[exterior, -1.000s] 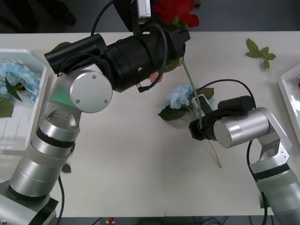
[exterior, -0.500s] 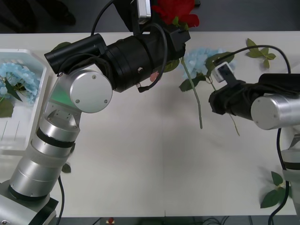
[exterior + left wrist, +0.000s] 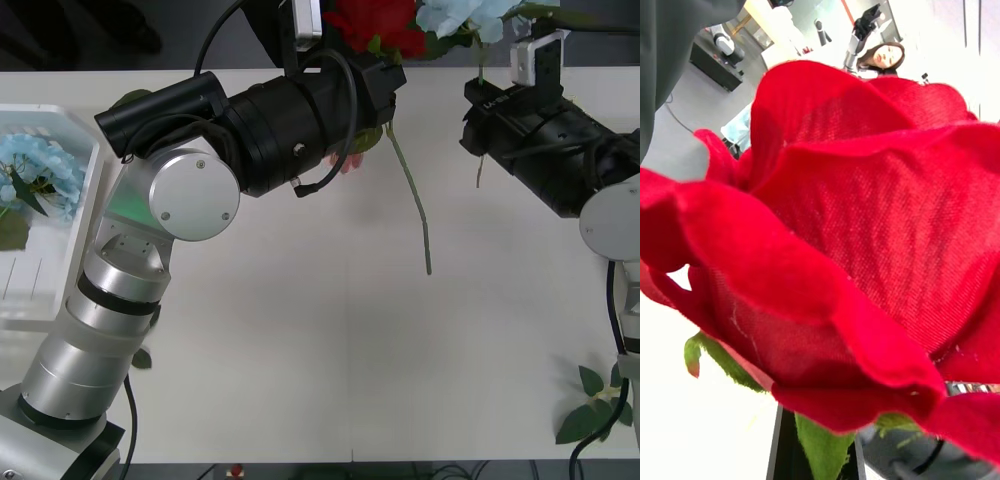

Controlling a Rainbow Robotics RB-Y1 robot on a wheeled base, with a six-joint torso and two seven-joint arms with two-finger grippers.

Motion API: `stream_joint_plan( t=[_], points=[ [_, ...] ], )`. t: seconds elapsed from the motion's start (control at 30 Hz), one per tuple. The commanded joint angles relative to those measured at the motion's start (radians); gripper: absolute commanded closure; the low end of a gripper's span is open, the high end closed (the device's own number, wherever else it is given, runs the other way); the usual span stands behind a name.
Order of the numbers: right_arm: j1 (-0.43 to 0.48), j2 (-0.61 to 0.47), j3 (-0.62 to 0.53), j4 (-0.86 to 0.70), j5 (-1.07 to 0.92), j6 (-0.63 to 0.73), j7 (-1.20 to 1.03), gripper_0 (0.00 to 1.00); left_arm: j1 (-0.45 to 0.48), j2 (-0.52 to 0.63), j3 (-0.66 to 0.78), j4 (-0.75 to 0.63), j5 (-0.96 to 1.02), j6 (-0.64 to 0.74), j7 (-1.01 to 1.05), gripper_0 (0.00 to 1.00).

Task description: Place the red flowers into the right box and the blue flowers into the left box. If a person shows an open palm, hand one flower to the person first, then continue sorting.

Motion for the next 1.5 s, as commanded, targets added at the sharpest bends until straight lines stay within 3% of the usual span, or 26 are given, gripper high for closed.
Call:
stream_joint_plan(
  t=[0.03,0.23,0.77,0.8,0.87,0.97,1.03,1.33,1.5],
  points=[
    [-0.057,0.004,0.001,-0.040,-0.097,-0.068,0.036,1.00,-0.031,-0.002,-0.007,-0.020,0.010,-0.012,-0.030,1.00],
    [-0.105,0.004,0.006,-0.040,-0.131,-0.139,0.053,1.00,-0.031,-0.002,-0.007,-0.020,0.011,-0.012,-0.032,1.00],
    [-0.105,0.004,0.009,-0.043,-0.215,-0.174,0.109,1.00,-0.031,-0.002,-0.007,-0.020,0.011,-0.012,-0.032,1.00],
    [-0.103,0.004,0.009,-0.043,-0.215,-0.173,0.113,0.94,-0.031,-0.002,-0.007,-0.020,0.011,-0.012,-0.032,1.00],
    [-0.102,0.004,0.009,-0.044,-0.219,-0.173,0.121,0.58,-0.031,-0.002,-0.007,-0.020,0.011,-0.014,-0.032,1.00],
    [-0.097,0.004,0.012,-0.046,-0.241,-0.163,0.130,0.13,-0.031,-0.002,-0.007,-0.020,0.011,-0.012,-0.032,1.00],
    [-0.092,0.004,0.012,-0.044,-0.255,-0.150,0.139,0.00,-0.031,0.000,-0.007,-0.020,0.011,-0.012,-0.032,1.00],
    [-0.057,0.004,0.001,-0.078,-0.290,-0.099,0.161,0.00,-0.031,-0.002,-0.007,-0.020,0.011,-0.012,-0.032,1.00],
    [-0.010,0.004,-0.060,-0.125,-0.338,0.031,0.161,0.00,-0.031,-0.002,-0.007,-0.020,0.011,-0.012,-0.032,1.00]
  ],
)
